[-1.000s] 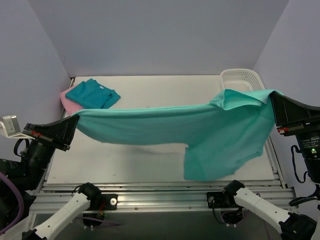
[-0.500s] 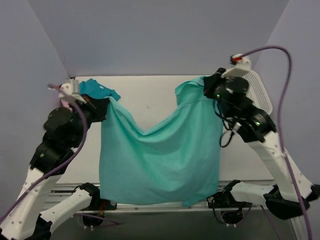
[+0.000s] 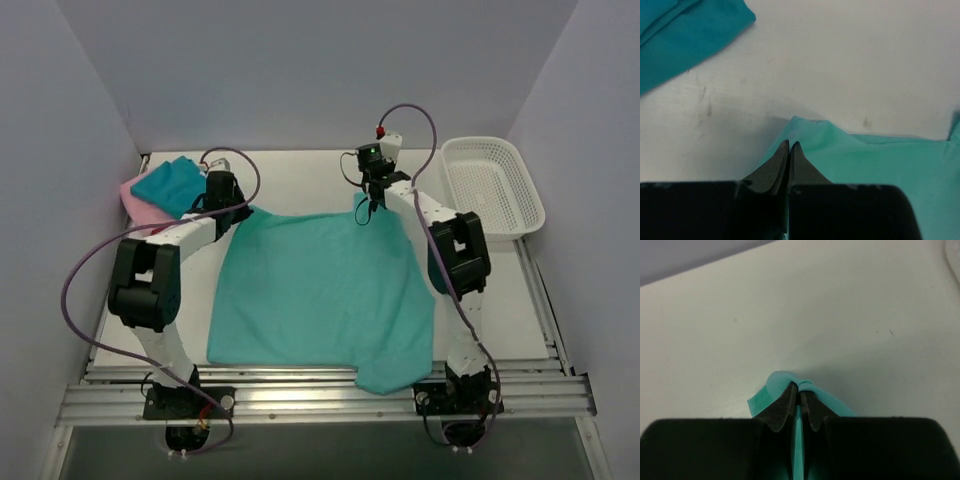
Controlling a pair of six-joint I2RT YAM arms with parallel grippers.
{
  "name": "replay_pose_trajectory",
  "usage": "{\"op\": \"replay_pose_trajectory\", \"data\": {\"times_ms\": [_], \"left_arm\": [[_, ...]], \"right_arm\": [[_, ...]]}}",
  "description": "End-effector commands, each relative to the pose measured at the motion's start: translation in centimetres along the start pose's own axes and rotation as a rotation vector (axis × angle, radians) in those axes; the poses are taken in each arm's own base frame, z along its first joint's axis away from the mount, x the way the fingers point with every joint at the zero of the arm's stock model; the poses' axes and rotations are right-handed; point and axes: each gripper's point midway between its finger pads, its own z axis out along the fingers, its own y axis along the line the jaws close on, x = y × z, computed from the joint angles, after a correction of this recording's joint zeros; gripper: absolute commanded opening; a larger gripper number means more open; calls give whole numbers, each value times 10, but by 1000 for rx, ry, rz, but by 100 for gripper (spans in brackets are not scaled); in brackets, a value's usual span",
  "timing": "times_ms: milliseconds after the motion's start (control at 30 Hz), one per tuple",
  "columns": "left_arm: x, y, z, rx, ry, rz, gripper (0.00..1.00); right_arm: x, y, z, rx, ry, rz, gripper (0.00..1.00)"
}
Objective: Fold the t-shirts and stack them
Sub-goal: Flatten out the tshirt
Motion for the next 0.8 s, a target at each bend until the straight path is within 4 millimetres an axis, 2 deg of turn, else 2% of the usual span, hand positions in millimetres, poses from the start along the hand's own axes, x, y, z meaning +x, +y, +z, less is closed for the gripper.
{"op": "replay_pose_trajectory", "data": {"times_ms": [0,33,67,100,133,167,200,233,267,300,333,367,400,433,467,500,533,567,600,633,667,700,733,767], "left_arm": [[-61,-34,50,127,-143,-22,2],[-65,-34,63,127,-143,-31,2],[-76,-39,82,135,-154,-40,2],[-86,-39,90,137,-162,-47,2],[-85,-36,99,107,-134,-45,3],[-106,-45,111,103,-162,-43,9],[-101,-38,115,63,-118,-38,14],[-109,-35,119,52,-121,-40,17],[-113,-33,124,48,-118,-45,22],[-132,-39,118,58,-142,-49,50],[-145,-34,114,27,-169,-55,65],[-156,-34,107,13,-193,-58,82],[-167,-33,98,-7,-206,-61,94],[-178,-24,90,-58,-234,-72,94],[-193,-28,71,-60,-263,-86,94],[-200,-26,59,-79,-278,-91,94],[-199,-20,51,-114,-284,-96,94],[-217,-22,21,-135,-346,-126,94],[-220,-21,9,-144,-365,-137,94],[-206,-10,4,-181,-349,-141,94],[-220,-12,-27,-186,-408,-172,94],[-220,-12,-36,-177,-421,-178,94],[-203,-7,-37,-180,-390,-169,94],[-209,-13,-58,-146,-407,-164,94]], "right_arm": [[-63,16,35,28,-156,85,0],[-45,20,60,25,-124,66,0],[-74,30,63,-6,-177,99,0],[-81,27,74,-12,-186,113,7],[-66,31,93,-29,-150,103,54],[-99,33,92,-53,-204,155,71],[-105,34,96,-66,-212,164,86],[-105,36,100,-71,-216,168,100],[-117,34,98,-68,-243,179,100],[-128,33,93,-71,-268,177,100],[-147,34,81,-84,-312,189,100],[-156,35,74,-89,-331,187,100],[-164,35,66,-90,-347,186,100],[-178,36,49,-96,-373,180,100],[-184,36,40,-99,-384,178,100],[-190,35,30,-93,-397,175,100],[-197,34,10,-94,-411,176,100],[-198,33,0,-92,-415,177,100],[-216,29,-26,-102,-449,195,100],[-200,26,-27,-89,-422,172,100],[-194,31,-38,-92,-417,165,100],[-206,26,-64,-102,-440,182,100],[-201,24,-73,-101,-432,173,100],[-174,27,-74,-104,-379,134,100]]}}
